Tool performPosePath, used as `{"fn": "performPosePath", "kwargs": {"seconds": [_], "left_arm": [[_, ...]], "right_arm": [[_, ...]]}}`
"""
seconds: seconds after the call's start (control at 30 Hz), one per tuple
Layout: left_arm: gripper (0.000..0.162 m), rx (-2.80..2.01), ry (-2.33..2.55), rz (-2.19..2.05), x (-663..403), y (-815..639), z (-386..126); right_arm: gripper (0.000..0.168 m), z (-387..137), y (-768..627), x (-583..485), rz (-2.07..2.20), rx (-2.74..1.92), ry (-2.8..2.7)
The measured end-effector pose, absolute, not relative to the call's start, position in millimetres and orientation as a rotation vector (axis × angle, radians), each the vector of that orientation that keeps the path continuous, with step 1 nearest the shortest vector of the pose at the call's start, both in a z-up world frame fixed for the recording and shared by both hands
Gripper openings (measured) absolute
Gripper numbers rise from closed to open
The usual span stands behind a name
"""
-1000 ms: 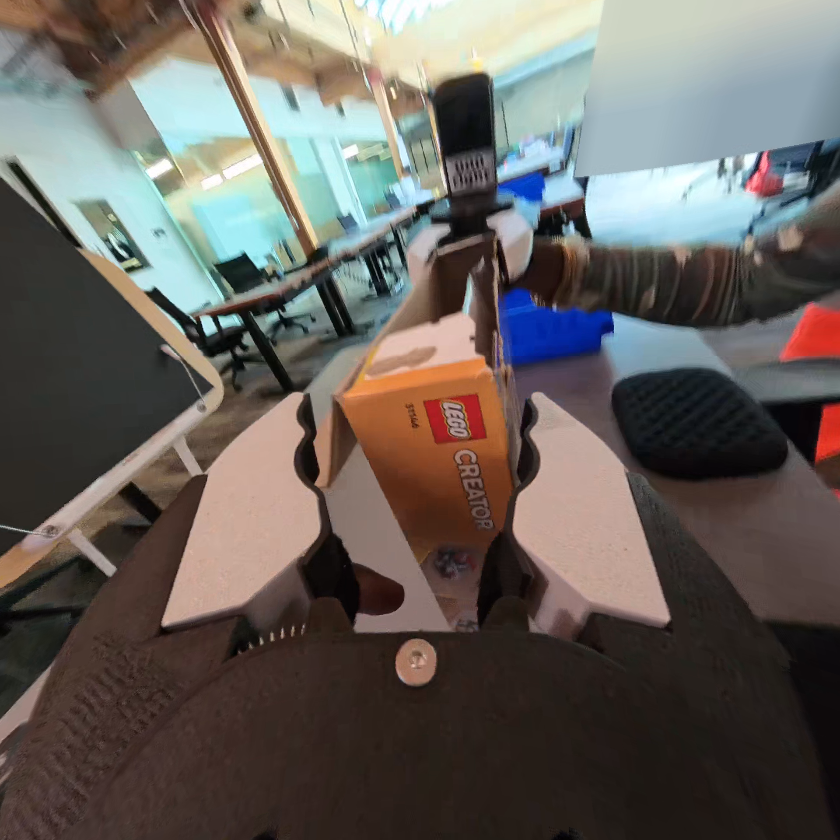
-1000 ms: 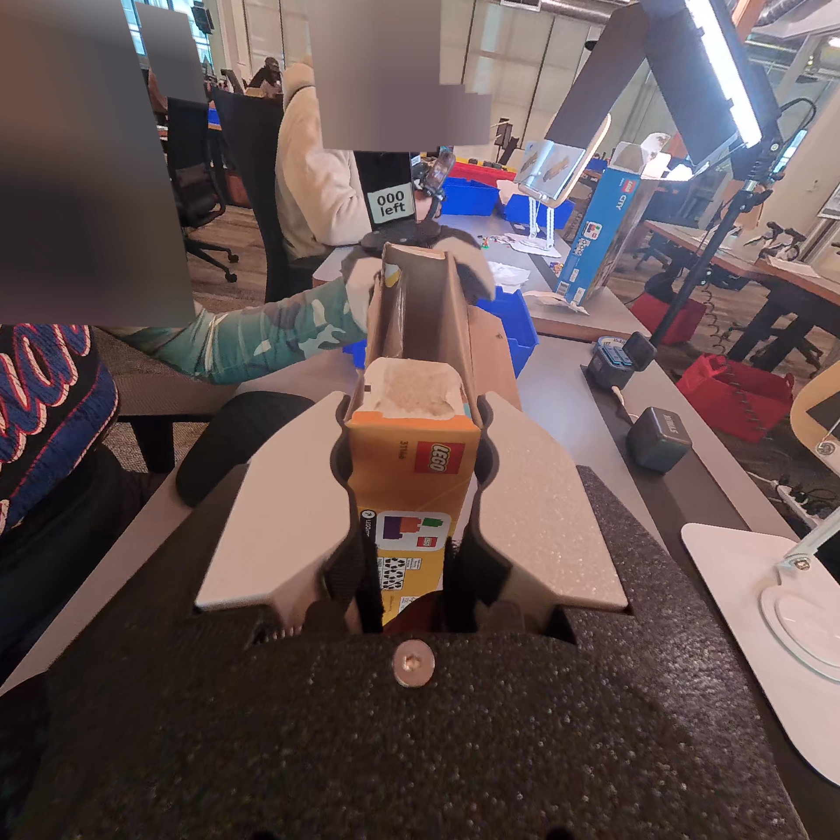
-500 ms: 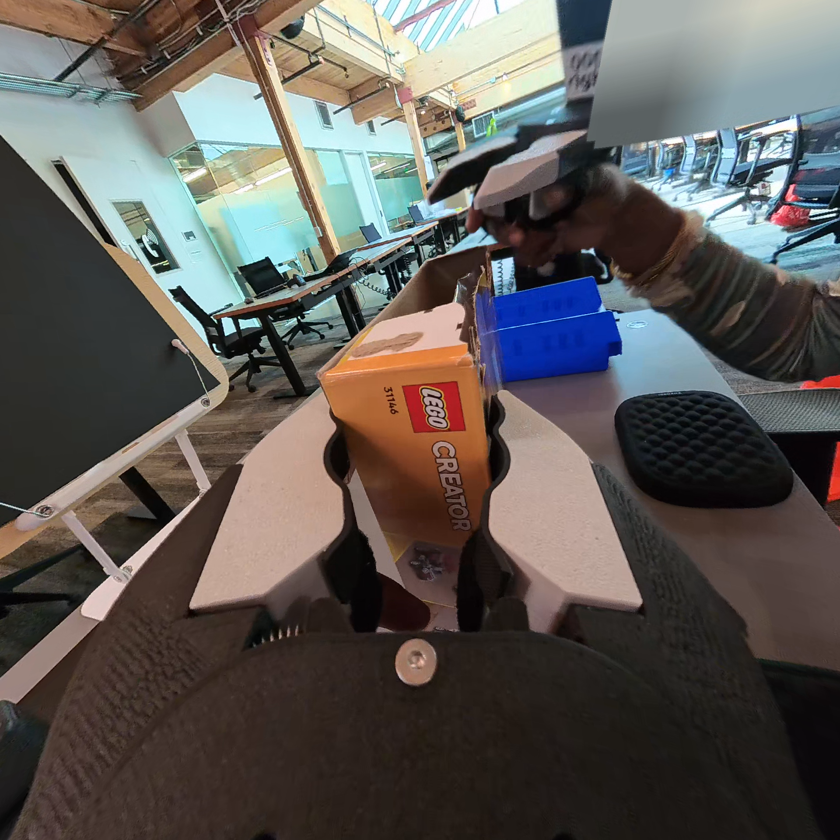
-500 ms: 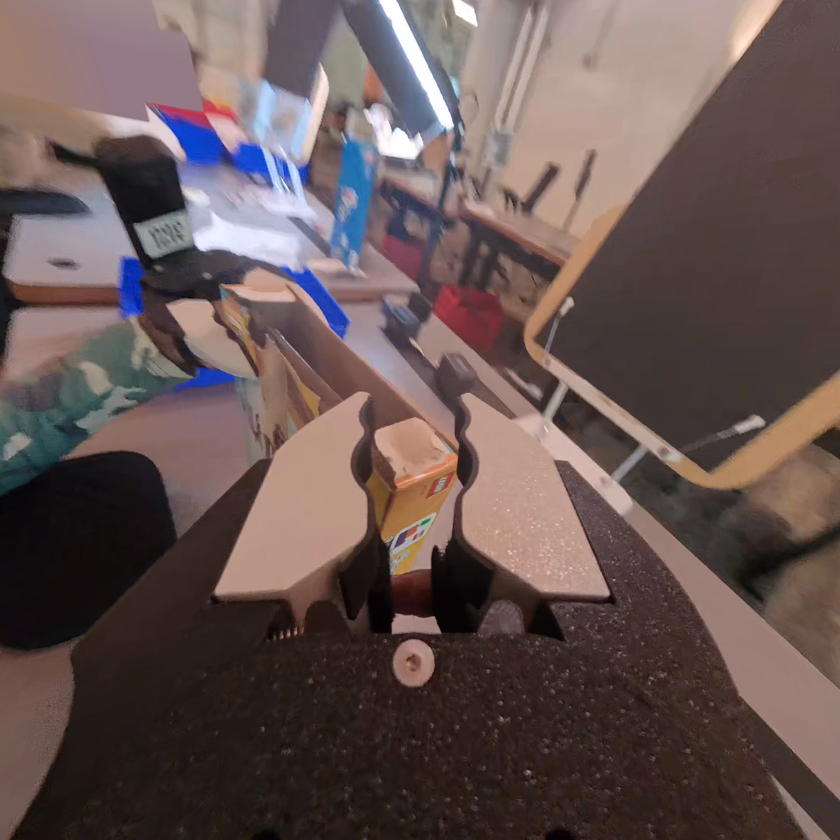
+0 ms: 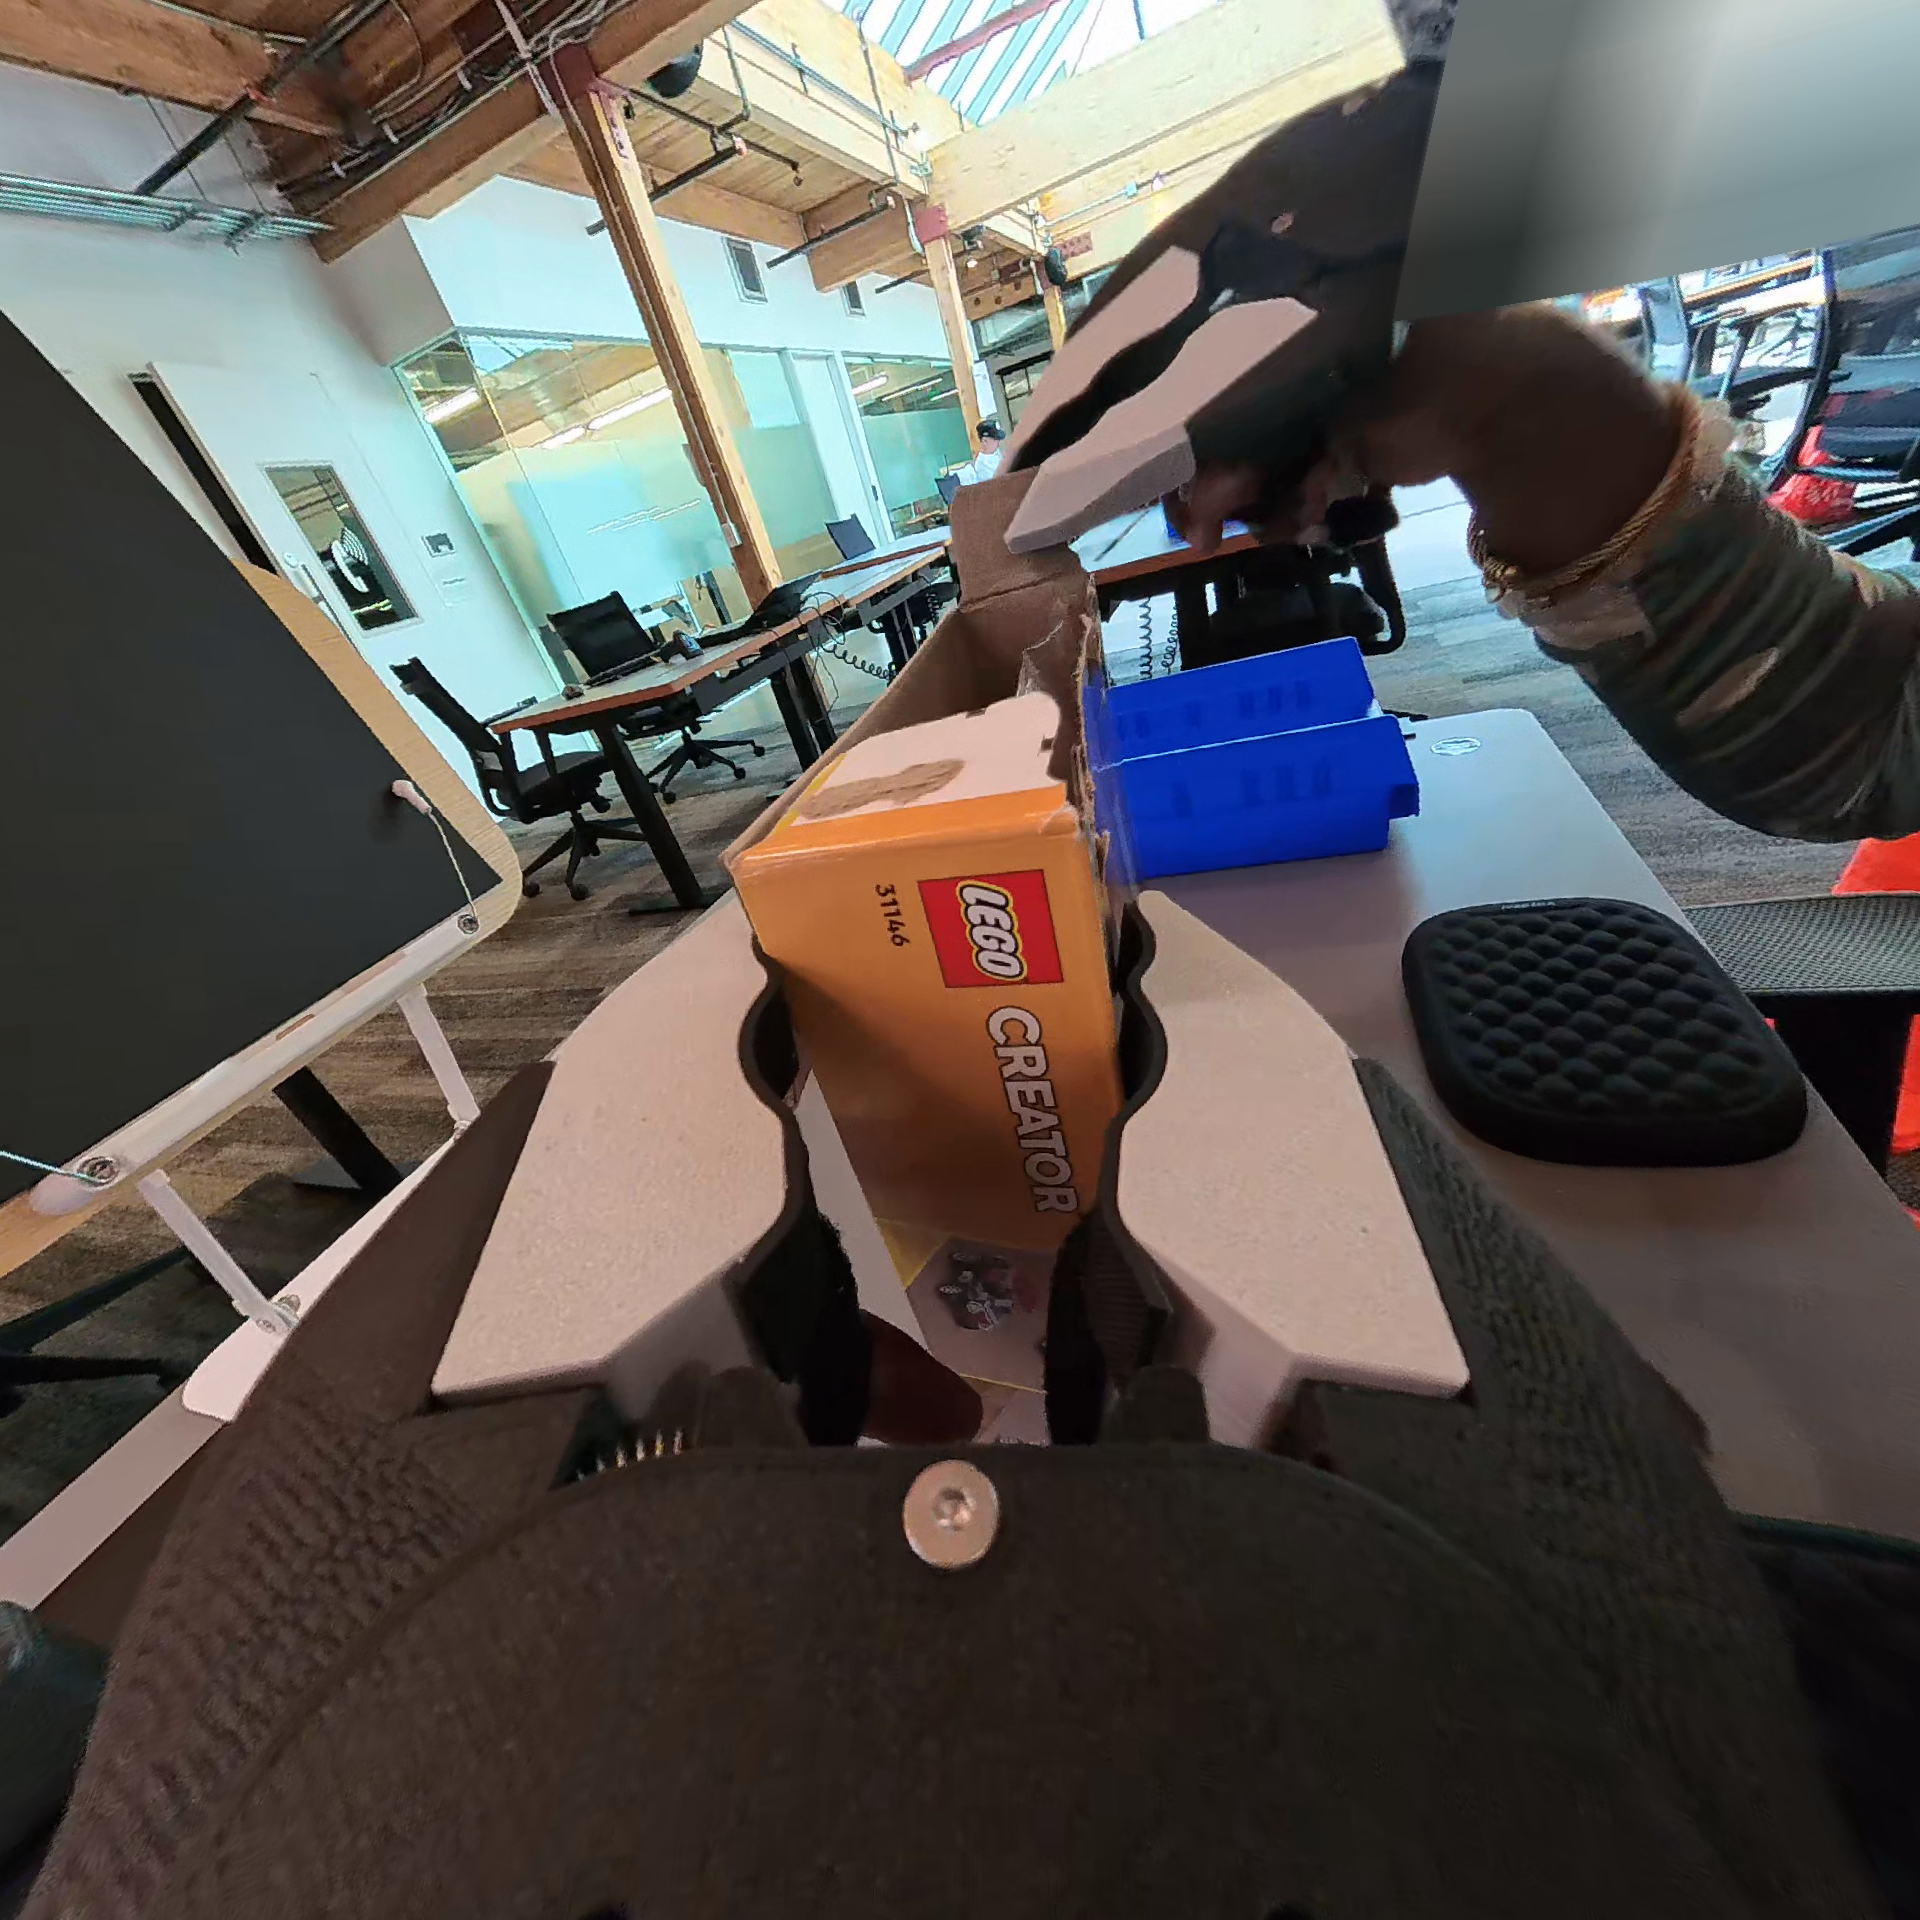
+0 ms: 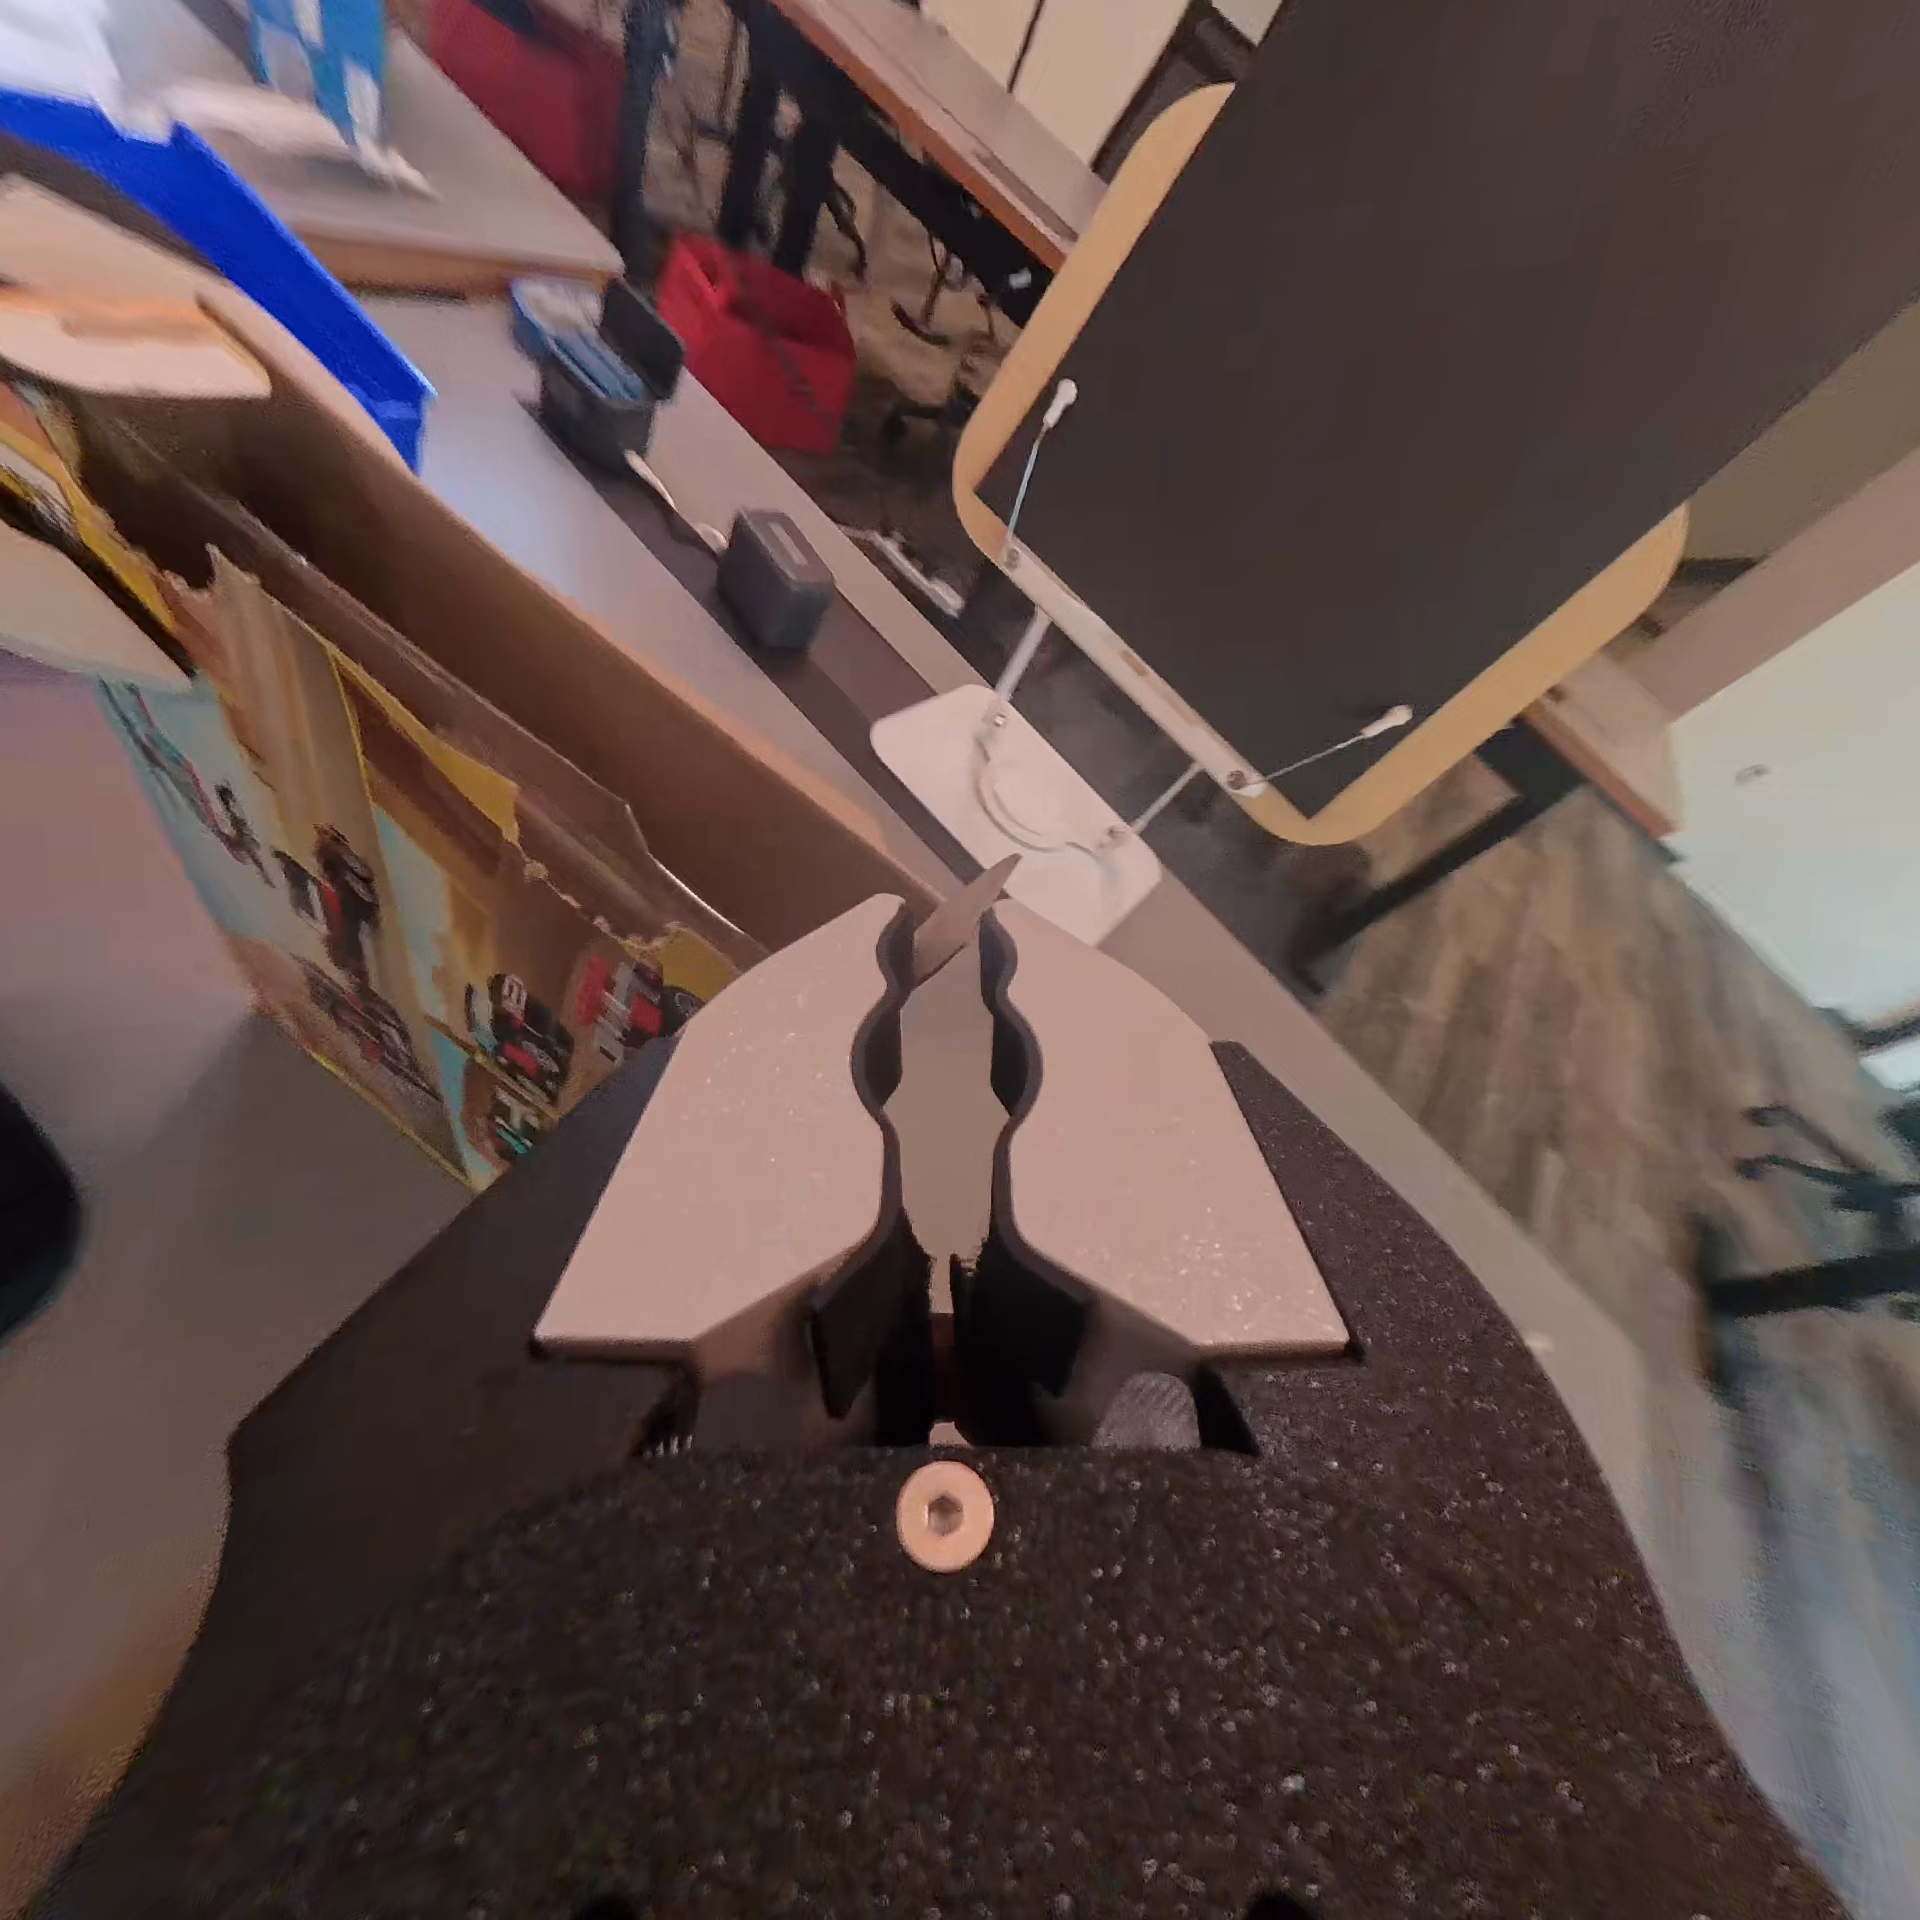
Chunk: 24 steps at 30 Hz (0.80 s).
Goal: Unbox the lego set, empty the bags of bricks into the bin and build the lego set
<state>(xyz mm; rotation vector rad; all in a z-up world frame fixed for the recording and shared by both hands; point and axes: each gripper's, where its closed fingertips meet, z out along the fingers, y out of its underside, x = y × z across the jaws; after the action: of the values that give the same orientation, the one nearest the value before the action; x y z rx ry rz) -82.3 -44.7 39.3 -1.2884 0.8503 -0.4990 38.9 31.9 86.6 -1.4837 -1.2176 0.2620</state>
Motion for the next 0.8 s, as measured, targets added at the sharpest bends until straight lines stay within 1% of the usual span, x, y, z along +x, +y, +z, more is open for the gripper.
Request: {"fn": "performPosePath", "kwargs": {"seconds": [0.1,0.2,0.37,0.5,0.57,0.63,0.7,0.8], "left_arm": [[0.06,-1.288,0.843,-0.507,-83,-44,39],[0.061,-1.28,0.845,-0.509,-83,-44,40],[0.06,-1.277,0.835,-0.521,-84,-43,40],[0.06,-1.27,0.83,-0.532,-83,-43,41],[0.06,-1.268,0.827,-0.537,-83,-43,41],[0.06,-1.266,0.825,-0.539,-83,-43,41],[0.06,-1.267,0.824,-0.537,-84,-43,41],[0.061,-1.274,0.821,-0.532,-84,-42,41]], "right_arm": [[0.014,83,36,44,0.446,-1.511,-1.128],[0.013,81,35,45,0.724,-1.515,-0.995],[0.013,69,36,49,1.33,-1.499,-0.653],[0.012,60,32,46,1.938,-1.398,-0.304],[0.012,58,30,43,2.142,-1.341,-0.182],[0.015,57,29,41,2.233,-1.309,-0.122],[0.017,59,30,43,2.22,-1.305,-0.128],[0.021,66,34,52,2.027,-1.322,-0.234]]}}
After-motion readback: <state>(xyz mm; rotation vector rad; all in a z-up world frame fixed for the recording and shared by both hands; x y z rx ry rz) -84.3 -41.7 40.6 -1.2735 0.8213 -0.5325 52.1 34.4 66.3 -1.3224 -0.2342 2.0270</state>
